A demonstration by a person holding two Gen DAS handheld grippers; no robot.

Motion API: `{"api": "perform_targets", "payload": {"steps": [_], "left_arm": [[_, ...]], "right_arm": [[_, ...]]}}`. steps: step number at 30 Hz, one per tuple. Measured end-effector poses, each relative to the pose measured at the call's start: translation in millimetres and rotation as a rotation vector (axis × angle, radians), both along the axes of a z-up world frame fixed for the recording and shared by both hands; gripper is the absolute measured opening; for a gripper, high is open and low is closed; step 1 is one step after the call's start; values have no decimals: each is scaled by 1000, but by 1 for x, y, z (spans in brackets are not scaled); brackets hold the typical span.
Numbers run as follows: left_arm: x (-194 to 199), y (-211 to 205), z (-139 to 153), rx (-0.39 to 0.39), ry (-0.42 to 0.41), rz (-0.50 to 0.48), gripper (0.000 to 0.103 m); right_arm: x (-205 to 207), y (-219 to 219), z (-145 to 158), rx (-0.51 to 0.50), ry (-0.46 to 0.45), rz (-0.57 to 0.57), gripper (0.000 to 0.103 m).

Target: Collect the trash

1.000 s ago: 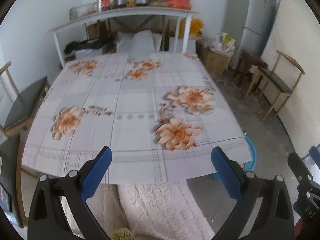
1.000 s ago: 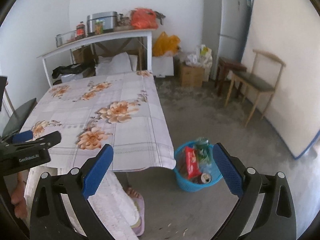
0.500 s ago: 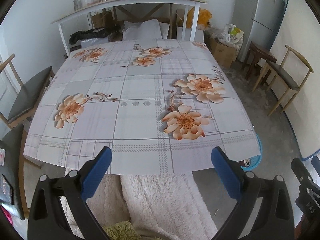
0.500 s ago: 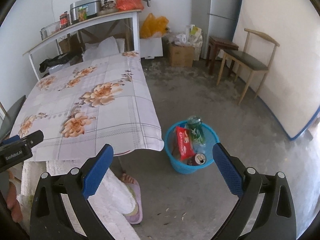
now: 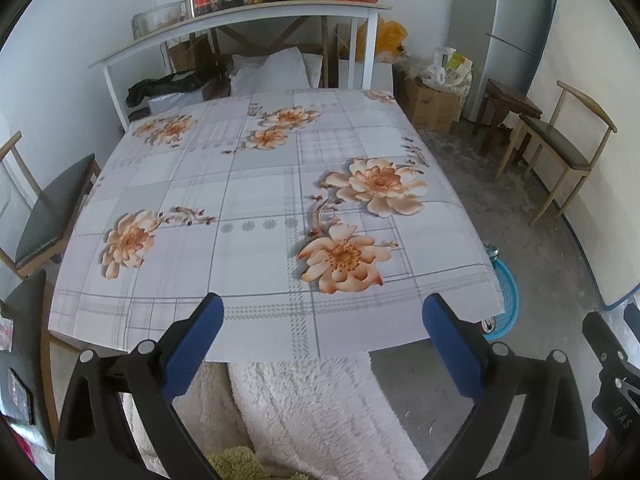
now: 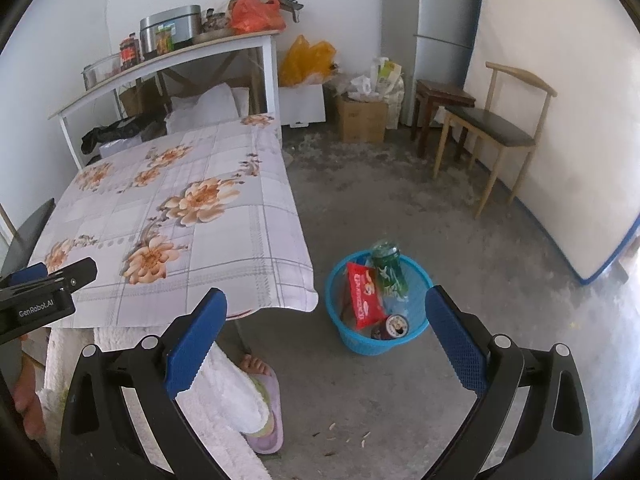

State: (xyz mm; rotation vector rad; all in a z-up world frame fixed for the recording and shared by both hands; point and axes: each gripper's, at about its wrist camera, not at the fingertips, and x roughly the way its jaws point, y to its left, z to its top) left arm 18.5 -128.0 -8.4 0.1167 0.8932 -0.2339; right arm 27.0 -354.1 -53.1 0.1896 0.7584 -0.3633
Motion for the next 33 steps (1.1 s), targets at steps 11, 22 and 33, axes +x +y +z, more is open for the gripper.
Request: {"api": "perform_targets", "payload": {"steps": [11,22,33], "left_arm": [[-3,-6,5,17,-28,3,97],[-6,0,1,47,-33,16,97],[-6,6,-6,70,-16,24,97]], "right_arm": [[-2,-2,0,0,-3,0,96],[-4,-3,-1,-1,-3,-4,96],[-3,-2,-4,-8,19,5,96]]}}
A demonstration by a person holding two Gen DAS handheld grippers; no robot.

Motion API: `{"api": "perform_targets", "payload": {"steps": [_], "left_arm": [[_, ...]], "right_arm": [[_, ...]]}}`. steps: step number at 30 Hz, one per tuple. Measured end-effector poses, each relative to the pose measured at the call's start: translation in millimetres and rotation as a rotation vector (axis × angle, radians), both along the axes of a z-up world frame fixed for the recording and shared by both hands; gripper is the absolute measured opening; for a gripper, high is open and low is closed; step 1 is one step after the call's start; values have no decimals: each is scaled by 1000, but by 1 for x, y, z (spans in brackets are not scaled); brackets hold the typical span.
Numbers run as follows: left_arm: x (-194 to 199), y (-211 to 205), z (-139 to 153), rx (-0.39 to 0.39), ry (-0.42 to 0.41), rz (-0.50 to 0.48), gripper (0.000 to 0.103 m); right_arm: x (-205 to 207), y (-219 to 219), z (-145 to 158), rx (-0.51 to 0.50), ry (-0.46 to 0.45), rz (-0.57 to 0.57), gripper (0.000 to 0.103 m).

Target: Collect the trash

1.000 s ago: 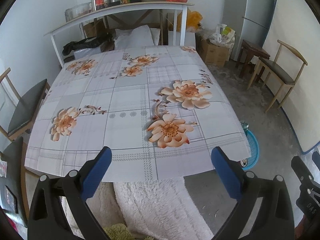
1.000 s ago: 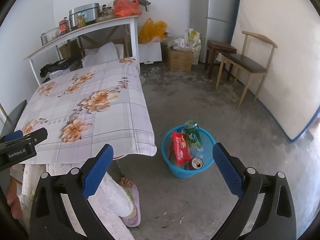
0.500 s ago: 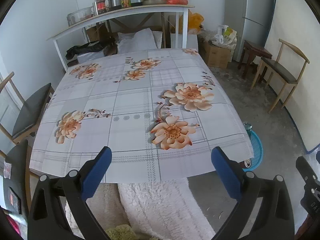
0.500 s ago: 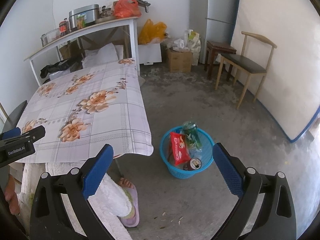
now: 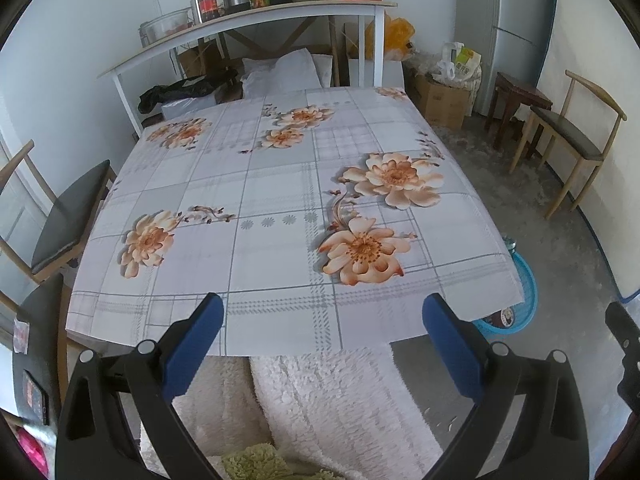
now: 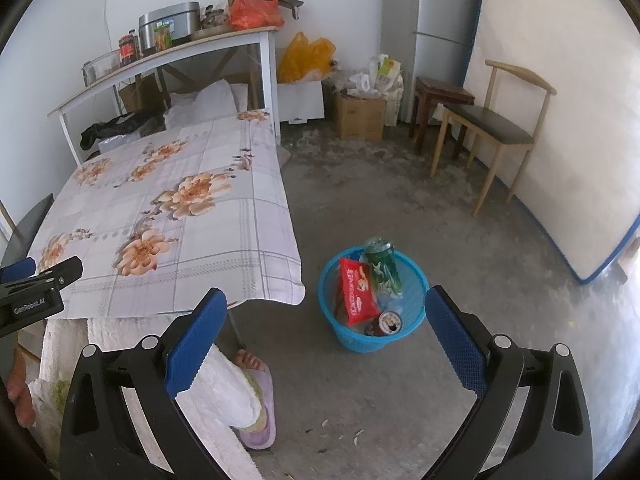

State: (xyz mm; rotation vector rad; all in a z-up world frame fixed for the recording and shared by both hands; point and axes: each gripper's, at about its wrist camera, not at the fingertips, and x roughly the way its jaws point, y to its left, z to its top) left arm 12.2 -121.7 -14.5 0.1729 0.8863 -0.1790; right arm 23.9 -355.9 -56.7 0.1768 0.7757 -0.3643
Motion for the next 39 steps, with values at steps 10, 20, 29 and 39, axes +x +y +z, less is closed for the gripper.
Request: {"api": "perform_targets", "payload": {"steps": [10,20,29,39], "left_arm": [[1,3,-5,10,13,-6,97],[0,10,-8,55,16,-30,97],[3,28,-4,80,-19,-49,97],[-4,32,-4,69,-23,-100,97]], "right_arm": [[2,1,-2,-14,19,6,96],[3,-1,0,-15,14,10,96],[3,-3,1,-16,5,21,96],[-4,-6,1,-21,8,-2,96]]}}
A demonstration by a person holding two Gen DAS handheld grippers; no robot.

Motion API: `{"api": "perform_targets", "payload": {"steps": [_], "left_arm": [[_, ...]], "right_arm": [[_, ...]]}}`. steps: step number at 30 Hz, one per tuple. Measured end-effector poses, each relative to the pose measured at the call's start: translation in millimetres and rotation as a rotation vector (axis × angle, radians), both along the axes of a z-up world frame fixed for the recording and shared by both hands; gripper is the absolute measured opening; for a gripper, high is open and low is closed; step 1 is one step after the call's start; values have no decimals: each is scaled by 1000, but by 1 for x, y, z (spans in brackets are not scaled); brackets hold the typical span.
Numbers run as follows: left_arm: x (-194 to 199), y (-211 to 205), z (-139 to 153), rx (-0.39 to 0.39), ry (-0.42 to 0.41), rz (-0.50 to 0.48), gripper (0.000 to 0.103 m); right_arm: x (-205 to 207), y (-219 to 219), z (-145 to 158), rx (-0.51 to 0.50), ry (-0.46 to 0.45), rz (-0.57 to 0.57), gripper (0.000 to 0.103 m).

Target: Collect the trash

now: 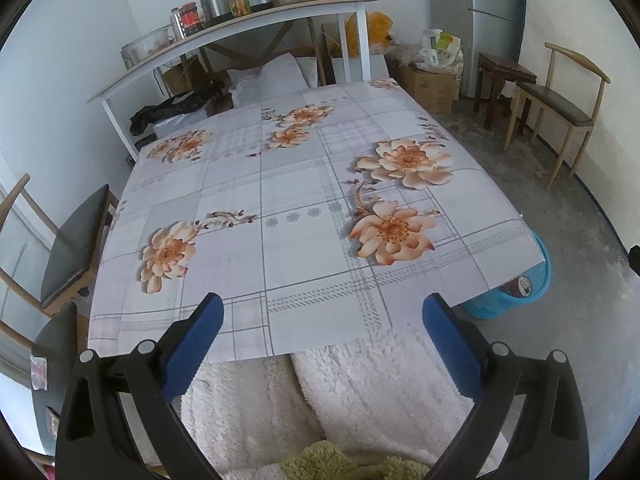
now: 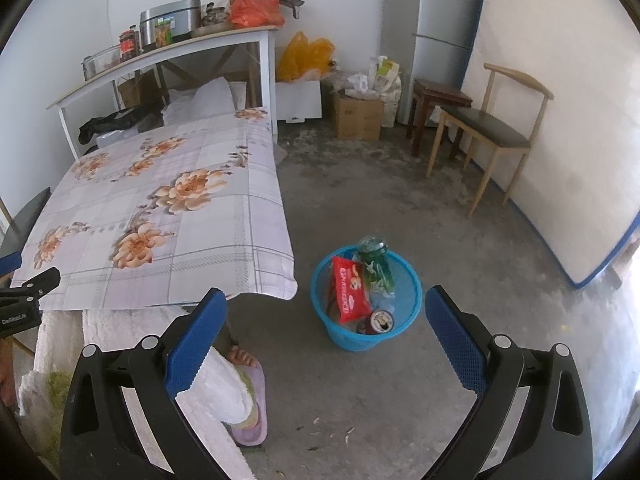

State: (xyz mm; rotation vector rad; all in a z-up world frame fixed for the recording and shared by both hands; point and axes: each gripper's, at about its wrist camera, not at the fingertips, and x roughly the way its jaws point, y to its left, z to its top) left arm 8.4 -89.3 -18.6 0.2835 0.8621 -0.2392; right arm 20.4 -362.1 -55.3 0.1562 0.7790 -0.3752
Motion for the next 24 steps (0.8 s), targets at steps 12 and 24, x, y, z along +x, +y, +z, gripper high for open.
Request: {"api": "perform_targets", "payload": {"steps": [12,24], "left_arm": [[-6,-12,0,-6,9,-41,97],[-5,-15,2,-12,5,-42,97]], "right_arm": [[-6,0,1,-9,-3,-12,96],[-8,1,1,-15,-3,-12,96]]}}
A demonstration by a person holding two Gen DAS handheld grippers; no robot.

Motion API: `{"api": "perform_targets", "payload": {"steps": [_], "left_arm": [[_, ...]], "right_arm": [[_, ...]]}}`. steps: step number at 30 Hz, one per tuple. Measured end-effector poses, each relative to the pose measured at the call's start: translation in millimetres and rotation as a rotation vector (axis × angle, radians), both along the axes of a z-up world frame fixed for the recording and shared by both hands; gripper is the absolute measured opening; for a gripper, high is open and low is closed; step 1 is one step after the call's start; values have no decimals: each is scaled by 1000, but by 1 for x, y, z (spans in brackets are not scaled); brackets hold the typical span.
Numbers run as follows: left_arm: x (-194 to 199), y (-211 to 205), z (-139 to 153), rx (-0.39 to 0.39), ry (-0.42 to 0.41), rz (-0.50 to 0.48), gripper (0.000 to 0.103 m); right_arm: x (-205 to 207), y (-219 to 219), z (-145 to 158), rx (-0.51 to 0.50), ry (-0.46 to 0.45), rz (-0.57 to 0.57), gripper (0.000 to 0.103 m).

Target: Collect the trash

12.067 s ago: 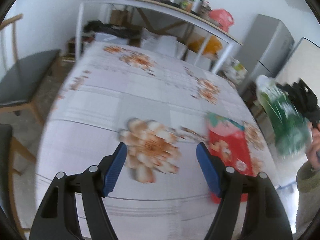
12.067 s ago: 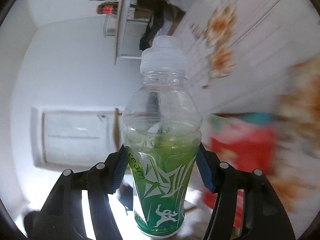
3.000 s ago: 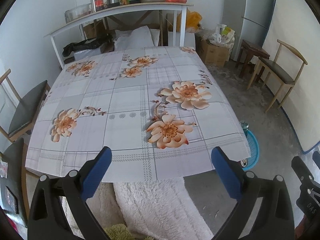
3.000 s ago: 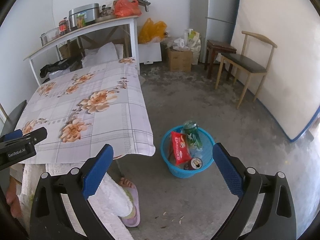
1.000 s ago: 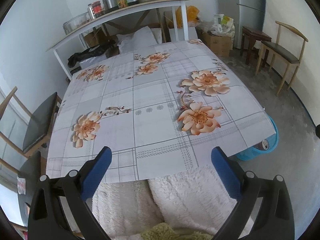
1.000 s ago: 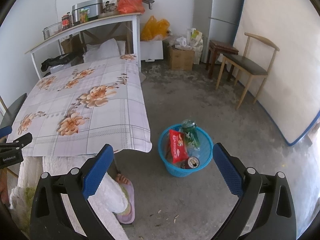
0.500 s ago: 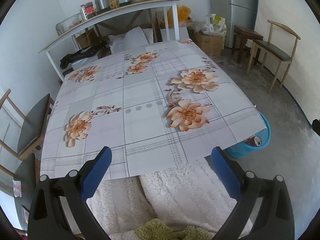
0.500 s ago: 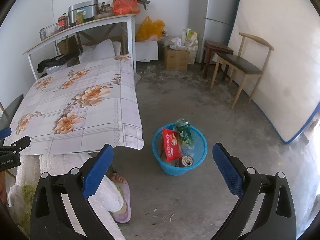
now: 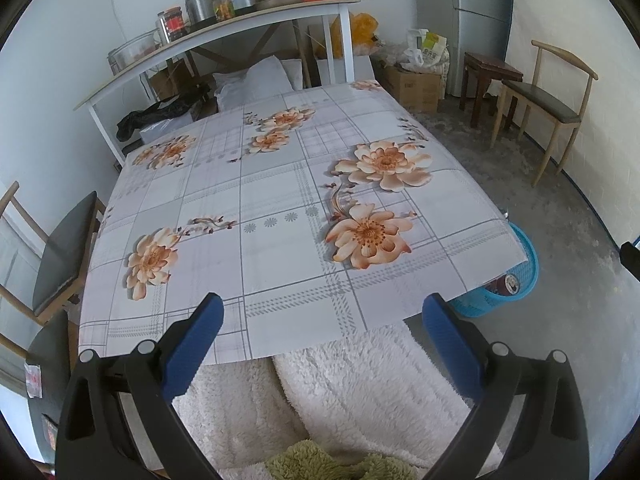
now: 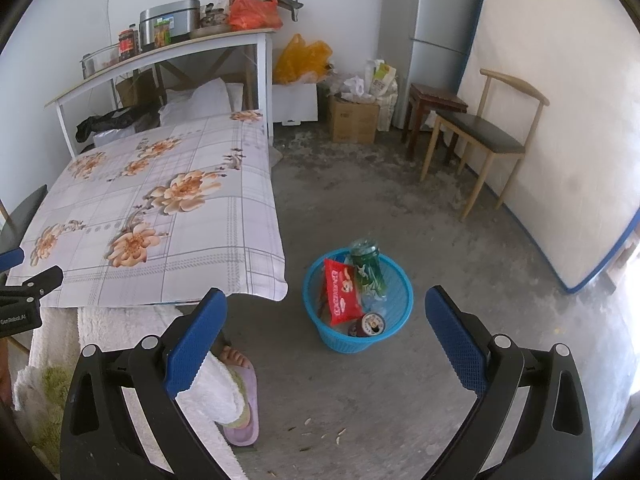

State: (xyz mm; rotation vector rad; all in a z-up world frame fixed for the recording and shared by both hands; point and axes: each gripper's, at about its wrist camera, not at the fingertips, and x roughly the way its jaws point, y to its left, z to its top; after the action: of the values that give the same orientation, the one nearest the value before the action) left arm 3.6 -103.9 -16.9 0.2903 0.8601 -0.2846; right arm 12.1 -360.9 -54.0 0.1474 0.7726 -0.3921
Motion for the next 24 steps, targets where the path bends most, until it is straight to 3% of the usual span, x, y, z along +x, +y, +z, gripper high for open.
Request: {"api": "perform_targets", "payload": {"steps": [24], "left_arm": [[1,0,0,-3,8,1,97]], "right_arm": [[1,1,1,-6,2,4,96]]}}
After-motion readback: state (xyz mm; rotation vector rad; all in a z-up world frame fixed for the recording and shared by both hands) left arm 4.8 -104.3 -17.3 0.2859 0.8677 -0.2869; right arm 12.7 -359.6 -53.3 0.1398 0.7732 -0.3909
